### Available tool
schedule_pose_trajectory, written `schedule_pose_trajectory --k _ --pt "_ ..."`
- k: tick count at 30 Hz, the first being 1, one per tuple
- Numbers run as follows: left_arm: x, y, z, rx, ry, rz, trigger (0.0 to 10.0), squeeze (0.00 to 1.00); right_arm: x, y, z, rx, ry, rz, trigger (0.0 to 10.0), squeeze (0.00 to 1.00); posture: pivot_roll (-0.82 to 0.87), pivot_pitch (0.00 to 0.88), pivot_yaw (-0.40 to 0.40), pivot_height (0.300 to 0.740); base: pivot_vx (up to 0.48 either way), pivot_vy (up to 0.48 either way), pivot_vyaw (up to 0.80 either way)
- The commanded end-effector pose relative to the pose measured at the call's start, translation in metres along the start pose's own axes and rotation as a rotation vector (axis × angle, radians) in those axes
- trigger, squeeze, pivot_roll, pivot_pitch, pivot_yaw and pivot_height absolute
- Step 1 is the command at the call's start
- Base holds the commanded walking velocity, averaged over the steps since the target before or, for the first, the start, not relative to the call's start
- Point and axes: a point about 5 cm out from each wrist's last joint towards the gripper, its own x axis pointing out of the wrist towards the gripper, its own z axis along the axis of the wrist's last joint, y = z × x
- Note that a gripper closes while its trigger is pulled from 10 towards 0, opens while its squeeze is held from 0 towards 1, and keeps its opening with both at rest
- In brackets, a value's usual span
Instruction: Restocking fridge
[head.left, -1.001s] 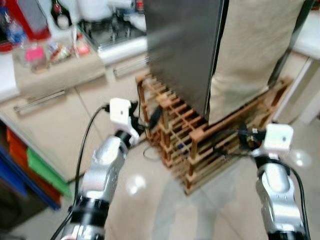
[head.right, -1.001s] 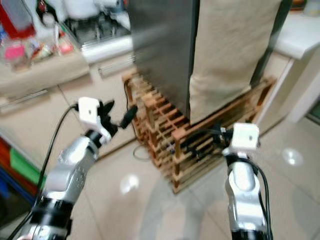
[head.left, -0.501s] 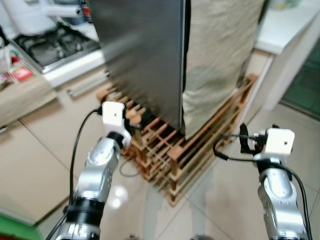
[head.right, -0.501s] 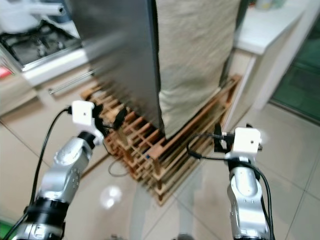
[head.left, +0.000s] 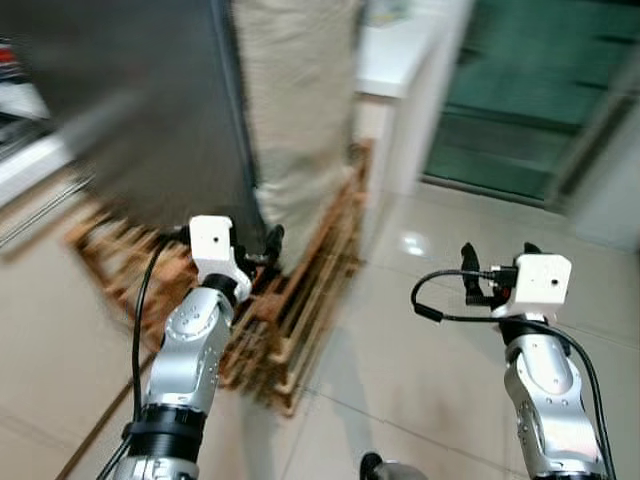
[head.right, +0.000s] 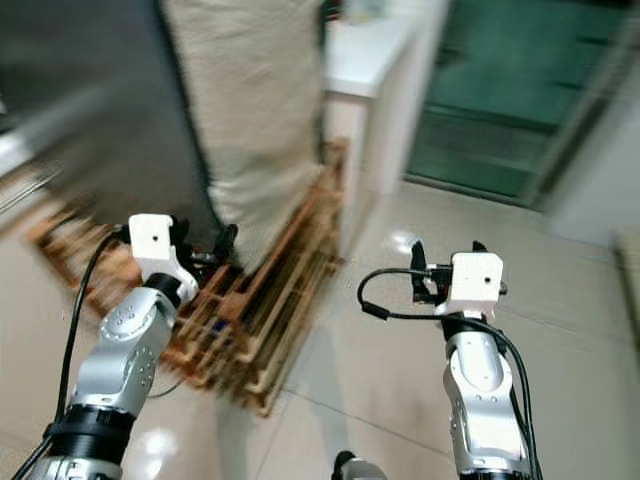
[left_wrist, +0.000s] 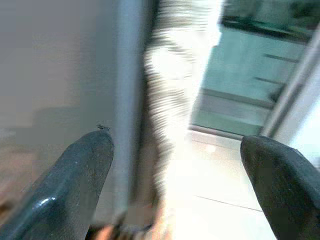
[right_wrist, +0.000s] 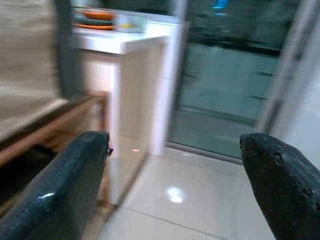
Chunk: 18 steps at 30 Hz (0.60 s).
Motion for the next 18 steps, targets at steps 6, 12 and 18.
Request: schedule_pose_trajectory --k 6,12,18 --pt "0.003 0.001 0.022 0.042 -0.088 0.043 10.0 0.00 0.002 0.007 0.005 -0.009 -0.017 0.043 10.0 0.08 -0.08 0.000 0.049 0.740 0.000 0.000 0.00" --pt "-0.003 0.004 0.037 0.038 -0.132 0.033 10.0 0.00 0.001 0.006 0.004 -0.016 -0.013 0.053 10.0 0.08 -0.08 0.000 0.047 0.740 0.000 0.000 0.00" --pt "0.001 -0.009 0.045 0.023 -0.140 -0.010 10.0 0.00 0.002 0.002 0.003 0.001 0.001 0.034 10.0 0.08 -0.07 0.000 0.046 0.740 0.000 0.000 0.00"
